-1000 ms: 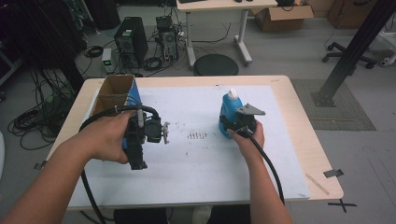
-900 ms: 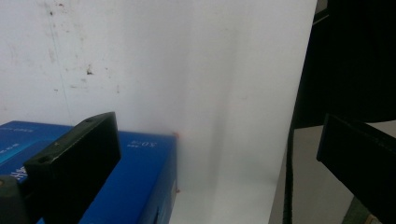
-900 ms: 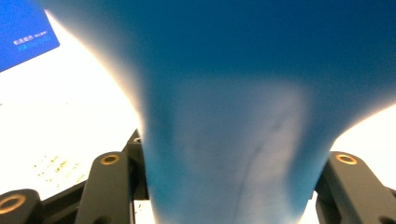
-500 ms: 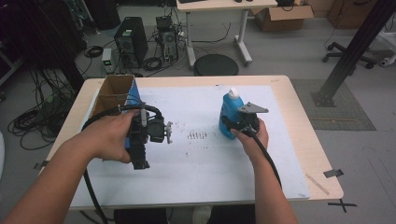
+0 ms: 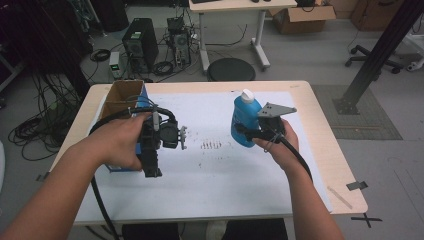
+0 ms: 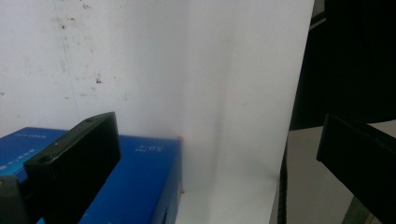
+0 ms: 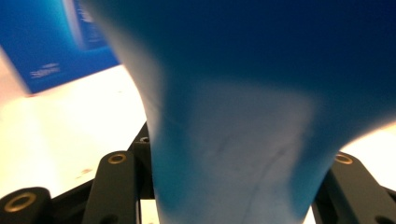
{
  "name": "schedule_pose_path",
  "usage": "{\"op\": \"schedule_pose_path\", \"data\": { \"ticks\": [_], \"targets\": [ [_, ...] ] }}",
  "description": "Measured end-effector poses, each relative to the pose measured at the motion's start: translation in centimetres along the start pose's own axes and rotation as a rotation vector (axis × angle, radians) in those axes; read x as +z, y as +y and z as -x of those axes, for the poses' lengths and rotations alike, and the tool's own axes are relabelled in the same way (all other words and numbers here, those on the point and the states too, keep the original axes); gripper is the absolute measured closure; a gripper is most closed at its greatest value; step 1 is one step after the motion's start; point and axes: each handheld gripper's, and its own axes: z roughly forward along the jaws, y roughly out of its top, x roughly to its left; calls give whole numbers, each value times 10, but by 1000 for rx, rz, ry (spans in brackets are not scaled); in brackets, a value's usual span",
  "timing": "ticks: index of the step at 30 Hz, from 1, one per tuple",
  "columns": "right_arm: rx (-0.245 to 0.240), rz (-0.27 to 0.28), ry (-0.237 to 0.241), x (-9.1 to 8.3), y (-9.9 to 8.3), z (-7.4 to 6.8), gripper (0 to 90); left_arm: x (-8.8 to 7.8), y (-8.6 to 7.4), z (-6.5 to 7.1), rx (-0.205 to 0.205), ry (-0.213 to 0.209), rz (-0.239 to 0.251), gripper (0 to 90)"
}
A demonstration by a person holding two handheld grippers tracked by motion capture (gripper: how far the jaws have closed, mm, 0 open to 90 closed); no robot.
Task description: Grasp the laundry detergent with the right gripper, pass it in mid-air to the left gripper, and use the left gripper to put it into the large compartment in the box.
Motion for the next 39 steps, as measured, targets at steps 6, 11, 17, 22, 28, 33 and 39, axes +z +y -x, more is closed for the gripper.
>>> {"op": "schedule_pose_path", "data": {
  "ticks": [6,11,17,22,28,33,39],
  "targets": [
    [-86,7,138,-16,6,-11,459,-2,3,0,7,-2,1,2],
    [-136,2,218,-24,6,-21,459,-5,7,0,7,-1,8,2],
    [-178,17,287,-28,8,-32,458,-5,11,0,14,-4,4,2],
    [-214,28,364,-26,8,-43,456,-8,14,2,19,-6,11,2],
    [-244,13,415,-20,3,-53,456,-9,18,3,29,-4,9,2],
    [-257,9,438,-15,0,-60,455,-11,22,3,38,-6,8,2],
    [-265,0,464,-6,-8,-67,455,-12,24,4,34,-8,9,2]
  ]
}}
